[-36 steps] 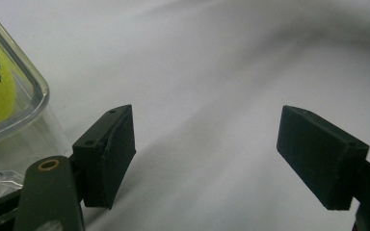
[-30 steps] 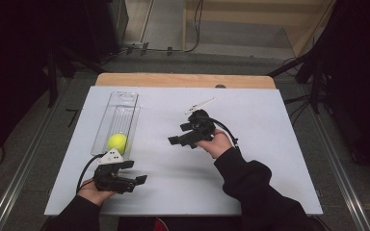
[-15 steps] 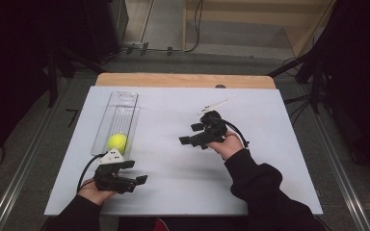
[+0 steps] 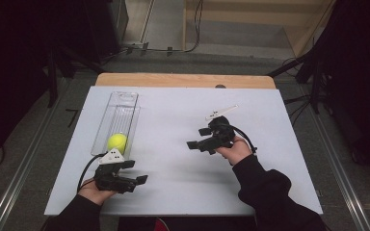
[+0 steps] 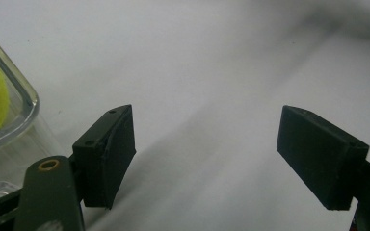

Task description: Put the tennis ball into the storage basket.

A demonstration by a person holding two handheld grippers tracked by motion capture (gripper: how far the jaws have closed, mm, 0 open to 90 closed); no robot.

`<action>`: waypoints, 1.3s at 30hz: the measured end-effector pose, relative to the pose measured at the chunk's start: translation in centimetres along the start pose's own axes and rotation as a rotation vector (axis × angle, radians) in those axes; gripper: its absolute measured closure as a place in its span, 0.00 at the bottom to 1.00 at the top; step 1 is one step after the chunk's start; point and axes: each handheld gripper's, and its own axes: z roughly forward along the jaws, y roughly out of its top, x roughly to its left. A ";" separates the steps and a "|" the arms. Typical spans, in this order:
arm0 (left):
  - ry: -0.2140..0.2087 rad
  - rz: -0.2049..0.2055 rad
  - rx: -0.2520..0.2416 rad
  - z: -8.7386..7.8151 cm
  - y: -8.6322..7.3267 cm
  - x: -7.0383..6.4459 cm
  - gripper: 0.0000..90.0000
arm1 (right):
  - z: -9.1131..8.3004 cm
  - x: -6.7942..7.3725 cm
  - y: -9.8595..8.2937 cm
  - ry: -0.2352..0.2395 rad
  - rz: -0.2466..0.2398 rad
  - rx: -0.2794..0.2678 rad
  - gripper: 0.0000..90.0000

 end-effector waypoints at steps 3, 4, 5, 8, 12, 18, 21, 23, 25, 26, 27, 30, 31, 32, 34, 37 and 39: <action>-0.001 -0.001 0.000 0.0 0.0 0.0 0.25 | -0.4 0.0 -0.4 -0.007 -0.001 -0.003 0.18; 0.000 0.000 0.001 0.0 0.0 0.0 0.24 | -0.5 0.0 -0.4 -0.005 0.002 -0.006 0.18; 0.000 -0.001 0.002 0.0 0.0 0.0 0.24 | -0.7 -0.1 -0.6 -0.007 0.005 -0.013 0.18; 0.002 -0.001 0.001 0.0 0.0 0.0 0.24 | -1.2 -0.1 -0.9 -0.012 0.005 -0.024 0.18; 0.004 -0.001 0.002 0.0 0.0 0.0 0.24 | -1.7 -0.2 -1.6 -0.017 0.006 -0.029 0.18; 0.005 0.000 0.002 0.0 0.0 0.0 0.25 | -2.3 -0.4 -2.5 -0.024 0.017 -0.037 0.18; 0.006 -0.001 0.001 0.0 0.0 0.0 0.24 | -2.6 -0.4 -3.0 -0.026 0.020 -0.038 0.18; 0.005 0.000 0.002 0.0 0.1 0.0 0.25 | -2.7 -0.4 -3.3 -0.027 0.021 -0.038 0.18; 0.005 0.000 0.002 0.0 0.0 0.0 0.25 | -2.8 -0.4 -3.5 -0.028 0.022 -0.038 0.18; 0.004 0.000 0.001 0.0 0.0 0.0 0.24 | -2.8 -0.3 -3.7 -0.029 0.021 -0.040 0.18; 0.004 0.002 0.001 0.0 0.0 0.0 0.24 | -2.9 -0.3 -3.9 -0.030 0.024 -0.038 0.18; 0.004 0.000 0.001 0.0 0.0 0.0 0.25 | -3.1 -0.3 -4.3 -0.033 0.027 -0.037 0.18; 0.004 0.001 0.001 0.0 0.0 0.0 0.25 | -3.2 -0.3 -4.4 -0.035 0.028 -0.035 0.18; 0.004 0.000 0.001 0.0 0.0 0.0 0.25 | -3.3 -0.3 -4.5 -0.037 0.023 -0.038 0.18; 0.003 0.001 0.001 0.0 0.1 0.0 0.24 | -3.5 -0.3 -4.8 -0.040 0.028 -0.037 0.18; 0.005 -0.002 0.000 0.0 0.0 0.0 0.24 | -3.8 -0.3 -5.2 -0.043 0.033 -0.039 0.18; 0.004 0.000 0.000 0.0 0.0 0.0 0.25 | -4.1 -0.3 -5.5 -0.045 0.035 -0.042 0.18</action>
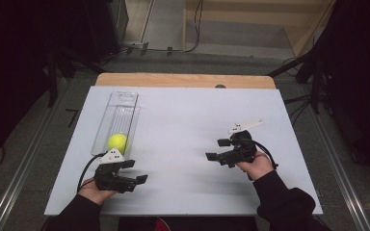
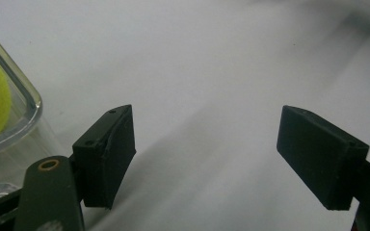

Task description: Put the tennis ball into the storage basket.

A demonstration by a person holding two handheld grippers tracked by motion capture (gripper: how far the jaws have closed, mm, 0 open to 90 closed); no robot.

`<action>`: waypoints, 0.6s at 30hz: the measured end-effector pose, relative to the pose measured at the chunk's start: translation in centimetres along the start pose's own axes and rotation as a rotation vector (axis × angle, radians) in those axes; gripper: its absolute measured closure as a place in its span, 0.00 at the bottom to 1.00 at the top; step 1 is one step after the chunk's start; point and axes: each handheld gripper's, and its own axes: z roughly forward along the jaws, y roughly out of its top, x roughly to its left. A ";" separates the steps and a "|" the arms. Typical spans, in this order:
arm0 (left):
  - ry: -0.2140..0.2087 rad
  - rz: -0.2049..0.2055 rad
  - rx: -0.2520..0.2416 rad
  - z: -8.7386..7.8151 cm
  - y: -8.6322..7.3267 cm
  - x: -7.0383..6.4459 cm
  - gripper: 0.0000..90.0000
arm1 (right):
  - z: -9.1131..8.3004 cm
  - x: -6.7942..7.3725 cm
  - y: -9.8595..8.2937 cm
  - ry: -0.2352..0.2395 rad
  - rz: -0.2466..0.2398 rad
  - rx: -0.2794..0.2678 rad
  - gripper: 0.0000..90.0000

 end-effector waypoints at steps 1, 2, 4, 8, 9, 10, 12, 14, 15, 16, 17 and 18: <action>-0.001 -0.001 -0.001 0.0 0.0 0.0 0.24 | -0.1 0.0 -0.1 0.000 0.005 -0.002 0.18; -0.001 -0.001 0.000 0.0 0.0 0.0 0.25 | -0.2 0.0 -0.3 -0.002 0.007 -0.004 0.18; 0.001 0.001 0.001 0.0 0.0 0.0 0.24 | -0.4 -0.1 -0.6 -0.005 0.010 -0.005 0.18; -0.001 -0.001 -0.001 0.0 0.0 0.0 0.25 | -0.9 -0.3 -1.3 -0.013 0.021 -0.006 0.18; -0.001 0.000 -0.001 0.0 0.0 0.0 0.24 | -1.0 -0.3 -1.5 -0.013 0.025 -0.007 0.18; -0.001 0.000 -0.001 0.0 0.0 0.0 0.24 | -1.0 -0.3 -1.6 -0.014 0.024 -0.009 0.18; 0.001 -0.002 -0.002 0.0 0.0 0.0 0.24 | -1.2 -0.4 -2.0 -0.017 0.029 -0.010 0.18; 0.002 -0.001 -0.001 0.0 0.0 0.0 0.25 | -1.4 -0.5 -2.3 -0.031 0.029 -0.006 0.18; 0.002 -0.001 -0.001 0.0 0.0 0.0 0.25 | -1.5 -0.5 -2.4 -0.032 0.031 -0.005 0.18; 0.000 -0.001 -0.002 0.0 0.0 0.0 0.25 | -1.6 -0.6 -2.6 -0.035 0.035 -0.006 0.18; 0.002 0.000 0.000 0.0 0.0 0.0 0.25 | -1.6 -0.7 -2.7 -0.038 0.034 -0.007 0.18; 0.002 -0.002 -0.001 0.0 0.0 0.0 0.25 | -1.8 -0.7 -3.0 -0.041 0.041 -0.008 0.18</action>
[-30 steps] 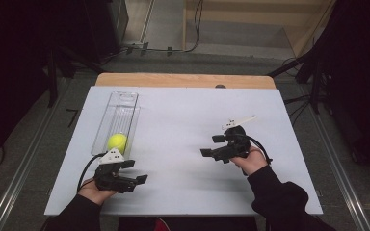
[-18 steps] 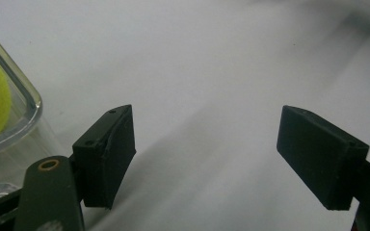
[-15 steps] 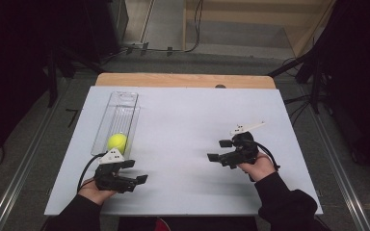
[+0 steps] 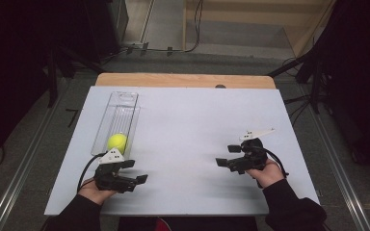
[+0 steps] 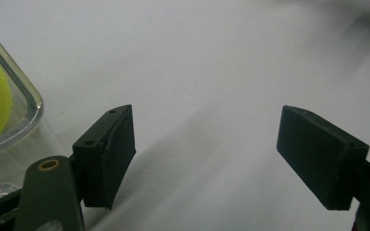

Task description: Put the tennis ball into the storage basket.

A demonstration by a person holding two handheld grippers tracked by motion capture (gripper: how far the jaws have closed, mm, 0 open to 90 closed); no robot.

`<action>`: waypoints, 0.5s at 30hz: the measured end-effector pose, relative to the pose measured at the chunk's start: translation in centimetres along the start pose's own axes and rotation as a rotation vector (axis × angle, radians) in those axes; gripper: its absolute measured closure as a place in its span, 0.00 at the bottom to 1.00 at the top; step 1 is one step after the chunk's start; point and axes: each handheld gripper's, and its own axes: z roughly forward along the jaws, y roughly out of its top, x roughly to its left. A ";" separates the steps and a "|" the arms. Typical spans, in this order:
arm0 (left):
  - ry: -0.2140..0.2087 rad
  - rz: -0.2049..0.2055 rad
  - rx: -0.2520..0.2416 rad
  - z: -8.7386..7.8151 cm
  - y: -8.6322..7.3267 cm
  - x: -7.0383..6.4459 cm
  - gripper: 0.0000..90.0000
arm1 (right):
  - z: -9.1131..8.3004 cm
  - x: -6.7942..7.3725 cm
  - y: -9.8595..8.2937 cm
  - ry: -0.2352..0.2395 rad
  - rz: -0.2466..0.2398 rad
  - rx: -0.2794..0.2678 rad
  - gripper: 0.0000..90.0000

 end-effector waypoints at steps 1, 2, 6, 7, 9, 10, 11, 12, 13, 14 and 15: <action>0.000 0.002 0.000 0.0 0.0 0.0 0.24 | -0.1 0.0 -0.1 -0.001 -0.001 0.000 0.18; 0.000 0.001 0.000 0.0 0.0 0.0 0.25 | -0.2 -0.1 -0.3 -0.002 0.002 -0.002 0.18; 0.001 0.001 0.000 0.0 0.0 0.0 0.25 | -0.6 -0.3 -0.8 -0.005 0.009 -0.015 0.18; 0.000 0.001 -0.002 0.0 0.0 0.0 0.24 | -0.7 -0.4 -0.9 -0.008 0.005 -0.019 0.18; 0.000 0.000 -0.003 0.0 0.0 0.0 0.24 | -0.9 -0.5 -1.1 -0.014 0.010 -0.018 0.18; 0.000 0.001 -0.003 0.0 0.0 0.0 0.25 | -1.0 -0.6 -1.3 -0.018 0.011 -0.020 0.18; 0.000 0.001 -0.003 -0.1 0.0 0.0 0.24 | -1.1 -0.7 -1.4 -0.021 0.012 -0.022 0.18; -0.001 0.003 -0.003 -0.1 0.0 0.1 0.24 | -1.2 -0.8 -1.6 -0.026 0.015 -0.023 0.18; 0.001 0.003 -0.004 -0.1 0.0 0.1 0.25 | -1.3 -0.9 -1.8 -0.027 0.020 -0.026 0.18; 0.001 0.004 -0.002 -0.1 0.0 0.1 0.25 | -1.5 -1.0 -2.0 -0.031 0.023 -0.028 0.18; 0.000 0.003 -0.003 -0.1 0.0 0.1 0.25 | -1.6 -1.1 -2.1 -0.032 0.022 -0.033 0.18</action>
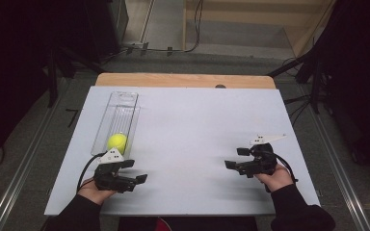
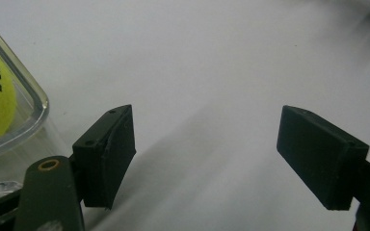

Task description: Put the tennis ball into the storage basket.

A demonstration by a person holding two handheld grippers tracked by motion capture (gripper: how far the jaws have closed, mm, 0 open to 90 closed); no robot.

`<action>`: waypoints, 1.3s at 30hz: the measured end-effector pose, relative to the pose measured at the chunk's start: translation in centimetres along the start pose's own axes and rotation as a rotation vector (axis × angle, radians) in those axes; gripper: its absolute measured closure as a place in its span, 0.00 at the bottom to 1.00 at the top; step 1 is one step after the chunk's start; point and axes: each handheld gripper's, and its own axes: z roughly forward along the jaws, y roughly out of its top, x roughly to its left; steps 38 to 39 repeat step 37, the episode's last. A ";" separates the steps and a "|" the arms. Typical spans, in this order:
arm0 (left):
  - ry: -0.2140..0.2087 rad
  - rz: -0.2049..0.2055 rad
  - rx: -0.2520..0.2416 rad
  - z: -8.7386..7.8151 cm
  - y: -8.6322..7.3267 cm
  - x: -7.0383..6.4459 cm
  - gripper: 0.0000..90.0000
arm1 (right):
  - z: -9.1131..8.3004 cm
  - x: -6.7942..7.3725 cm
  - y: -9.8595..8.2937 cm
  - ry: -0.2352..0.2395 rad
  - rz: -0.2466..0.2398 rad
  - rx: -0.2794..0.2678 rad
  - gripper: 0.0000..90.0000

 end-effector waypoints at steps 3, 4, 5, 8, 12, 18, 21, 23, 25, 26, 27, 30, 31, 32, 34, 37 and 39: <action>0.001 0.001 0.000 0.0 0.0 0.0 0.24 | -0.2 -0.4 -0.6 -0.017 0.001 -0.006 0.18; 0.001 0.000 -0.003 0.0 0.0 0.0 0.25 | -0.3 -0.5 -0.7 -0.018 0.010 -0.003 0.18; 0.001 0.000 -0.002 0.0 0.0 0.0 0.25 | -0.2 -0.6 -0.9 -0.018 0.018 -0.004 0.18; 0.002 -0.001 -0.001 0.0 0.0 0.0 0.24 | -0.1 -0.8 -1.2 -0.022 0.021 0.002 0.18; 0.001 0.003 0.003 0.1 0.0 -0.1 0.25 | 0.3 -0.8 -1.2 -0.018 0.018 0.009 0.18; 0.001 0.001 0.002 0.1 0.0 -0.1 0.25 | 0.4 -0.8 -1.2 -0.017 0.018 0.014 0.18; 0.001 0.003 0.002 0.1 0.0 -0.1 0.25 | 0.4 -0.8 -1.2 -0.017 0.021 0.013 0.18; 0.001 0.002 0.002 0.1 0.0 -0.1 0.25 | 0.4 -0.8 -1.3 -0.017 0.020 0.016 0.18; 0.001 0.001 0.001 0.1 0.0 -0.1 0.25 | 0.4 -0.8 -1.3 -0.017 0.019 0.017 0.18; 0.001 0.004 0.002 0.1 0.0 -0.1 0.25 | 0.4 -0.8 -1.3 -0.017 0.018 0.016 0.18; 0.000 0.003 0.001 0.1 0.0 -0.1 0.25 | 0.4 -0.8 -1.3 -0.017 0.018 0.014 0.18; 0.000 0.004 0.003 0.1 0.0 -0.1 0.25 | 0.3 -0.9 -1.3 -0.014 0.022 0.015 0.18; 0.001 0.002 0.002 0.1 0.0 -0.1 0.25 | 0.3 -0.9 -1.3 -0.014 0.022 0.014 0.18; 0.000 0.001 0.001 0.1 0.0 -0.1 0.25 | 0.3 -0.9 -1.2 -0.014 0.023 0.014 0.18; 0.000 0.001 0.002 0.1 0.0 -0.1 0.25 | 0.4 -0.8 -1.3 -0.014 0.024 0.016 0.18; 0.002 0.001 0.004 0.1 0.0 -0.1 0.24 | 0.4 -0.9 -1.3 -0.018 0.025 0.019 0.18; 0.002 0.001 0.004 0.1 0.0 -0.1 0.24 | 0.4 -0.9 -1.3 -0.018 0.025 0.019 0.18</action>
